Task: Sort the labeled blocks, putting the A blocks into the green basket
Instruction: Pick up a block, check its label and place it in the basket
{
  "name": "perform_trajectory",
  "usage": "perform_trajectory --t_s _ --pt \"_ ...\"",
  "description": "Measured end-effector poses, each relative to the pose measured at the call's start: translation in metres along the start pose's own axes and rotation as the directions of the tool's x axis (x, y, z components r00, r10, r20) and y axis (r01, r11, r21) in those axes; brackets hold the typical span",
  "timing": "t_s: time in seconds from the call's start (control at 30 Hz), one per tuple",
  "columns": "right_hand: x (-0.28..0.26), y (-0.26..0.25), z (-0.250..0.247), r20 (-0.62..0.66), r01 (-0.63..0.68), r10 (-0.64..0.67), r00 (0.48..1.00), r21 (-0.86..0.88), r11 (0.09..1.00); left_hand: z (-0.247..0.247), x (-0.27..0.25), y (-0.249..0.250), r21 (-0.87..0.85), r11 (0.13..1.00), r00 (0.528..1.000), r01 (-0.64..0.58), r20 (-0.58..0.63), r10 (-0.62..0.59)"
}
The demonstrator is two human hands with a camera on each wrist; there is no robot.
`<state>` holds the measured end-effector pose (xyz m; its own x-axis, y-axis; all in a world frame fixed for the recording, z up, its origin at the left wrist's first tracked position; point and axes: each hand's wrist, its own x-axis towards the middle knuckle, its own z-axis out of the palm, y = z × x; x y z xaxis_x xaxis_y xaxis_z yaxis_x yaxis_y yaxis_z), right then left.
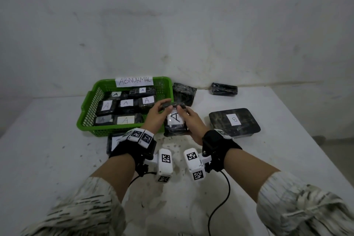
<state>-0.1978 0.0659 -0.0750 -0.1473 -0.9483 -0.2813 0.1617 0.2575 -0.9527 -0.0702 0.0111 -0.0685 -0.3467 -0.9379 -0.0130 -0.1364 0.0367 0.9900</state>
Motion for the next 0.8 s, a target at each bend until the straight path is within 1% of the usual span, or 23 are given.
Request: perform_trajectory --t_s 0.07,0.2,0.4,0.5,0.6,0.8 --pt "-0.0032 -0.0020 -0.0006 0.042 -0.012 0.011 0.999 0.020 1.000 -0.0024 -0.0014 0.0022 -0.029 0.999 1.000 0.023 0.004 -0.023" --pt "-0.0037 -0.0044 -0.0008 0.025 0.032 -0.034 0.999 0.054 0.998 -0.0023 -0.0045 0.0030 -0.058 0.996 0.996 0.070 0.055 -0.066" --pt "-0.0044 -0.0061 -0.0036 0.062 0.005 -0.009 0.998 0.069 0.998 -0.0033 -0.0040 0.0040 -0.042 0.997 0.996 0.061 0.060 -0.059" --pt "-0.0016 -0.0065 -0.0059 0.027 0.021 -0.024 0.999 0.096 0.995 0.0003 -0.0065 0.0077 -0.068 0.993 0.992 0.101 0.081 -0.095" --pt "0.0009 -0.0075 -0.0051 0.006 -0.006 0.005 1.000 0.144 0.990 0.0048 -0.0094 0.0059 -0.060 0.990 0.990 0.128 0.062 -0.125" --pt "-0.0011 -0.0055 -0.0064 0.082 -0.034 0.020 0.996 0.171 0.985 0.0027 -0.0082 0.0076 -0.076 0.985 0.988 0.153 0.037 -0.151"
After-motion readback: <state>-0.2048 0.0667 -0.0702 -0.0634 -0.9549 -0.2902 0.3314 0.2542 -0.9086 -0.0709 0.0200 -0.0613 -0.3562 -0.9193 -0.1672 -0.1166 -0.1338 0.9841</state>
